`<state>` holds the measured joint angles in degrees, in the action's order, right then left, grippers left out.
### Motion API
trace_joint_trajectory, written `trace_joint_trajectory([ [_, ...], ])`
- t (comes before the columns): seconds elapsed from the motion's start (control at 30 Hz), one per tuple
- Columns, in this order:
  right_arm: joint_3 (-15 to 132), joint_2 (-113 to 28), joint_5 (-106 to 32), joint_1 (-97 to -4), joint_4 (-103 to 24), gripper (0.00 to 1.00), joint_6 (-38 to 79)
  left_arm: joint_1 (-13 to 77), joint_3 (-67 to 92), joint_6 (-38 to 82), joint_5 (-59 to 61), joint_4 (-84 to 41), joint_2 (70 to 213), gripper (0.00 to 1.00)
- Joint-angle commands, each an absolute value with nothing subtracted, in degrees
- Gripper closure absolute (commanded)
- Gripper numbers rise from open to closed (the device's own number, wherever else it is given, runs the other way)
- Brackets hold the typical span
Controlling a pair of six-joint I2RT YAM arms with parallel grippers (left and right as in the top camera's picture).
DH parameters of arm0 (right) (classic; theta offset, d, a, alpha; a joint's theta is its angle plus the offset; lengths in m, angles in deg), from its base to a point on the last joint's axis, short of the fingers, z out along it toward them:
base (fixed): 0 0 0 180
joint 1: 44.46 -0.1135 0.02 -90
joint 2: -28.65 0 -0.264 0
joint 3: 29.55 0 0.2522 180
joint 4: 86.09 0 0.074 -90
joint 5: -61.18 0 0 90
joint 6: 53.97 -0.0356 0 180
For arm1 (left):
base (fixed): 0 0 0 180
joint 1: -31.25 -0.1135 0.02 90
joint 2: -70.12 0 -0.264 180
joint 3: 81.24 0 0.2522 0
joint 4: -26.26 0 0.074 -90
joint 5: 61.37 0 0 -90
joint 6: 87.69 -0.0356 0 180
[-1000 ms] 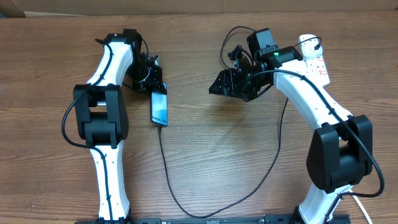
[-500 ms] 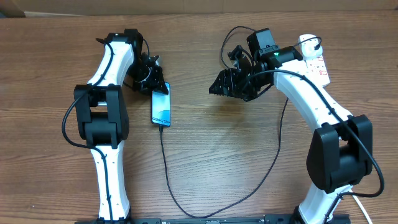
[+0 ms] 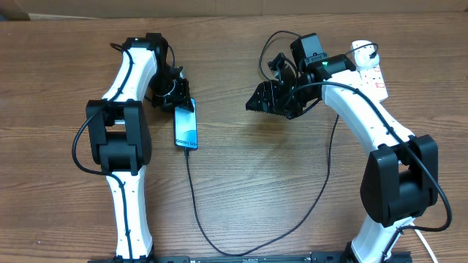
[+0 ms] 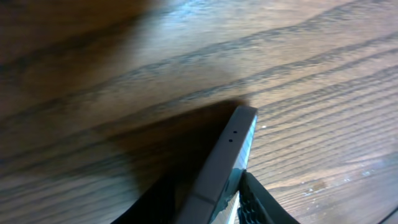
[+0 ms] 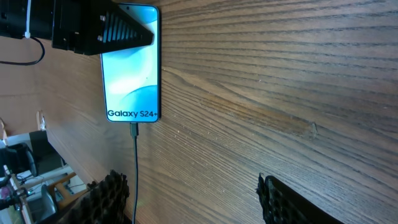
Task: Plug charger to phone and switch on socket
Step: 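Lower the phone onto the table with the left gripper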
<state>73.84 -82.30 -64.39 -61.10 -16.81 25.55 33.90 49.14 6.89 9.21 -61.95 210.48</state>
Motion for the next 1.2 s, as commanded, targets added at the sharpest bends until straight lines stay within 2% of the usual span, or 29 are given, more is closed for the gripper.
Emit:
trace_joint_trajectory([
  [0.0, 75.02, -80.86, -64.24, -61.28, -16.87, 0.32, 26.07, 33.73, 48.55, 9.21, 17.93, -61.8, 211.39, 0.67],
  [0.37, 75.02, -80.86, -64.24, -61.26, -16.87, 0.32, 26.09, 33.73, 48.55, 9.16, 18.1, -61.84, 211.39, 0.59],
  [0.5, 75.02, -80.86, -64.24, -61.26, -16.89, 0.32, 26.09, 33.73, 48.55, 9.16, 18.06, -62.0, 211.39, 0.67],
  [0.63, 75.02, -80.86, -64.24, -61.26, -16.87, 0.32, 26.07, 33.73, 48.55, 9.14, 18.06, -62.26, 211.39, 0.67],
  [1.17, 75.02, -80.86, -64.22, -61.26, -16.87, 0.32, 26.09, 33.73, 48.55, 9.16, 18.08, -62.5, 211.39, 0.56],
])
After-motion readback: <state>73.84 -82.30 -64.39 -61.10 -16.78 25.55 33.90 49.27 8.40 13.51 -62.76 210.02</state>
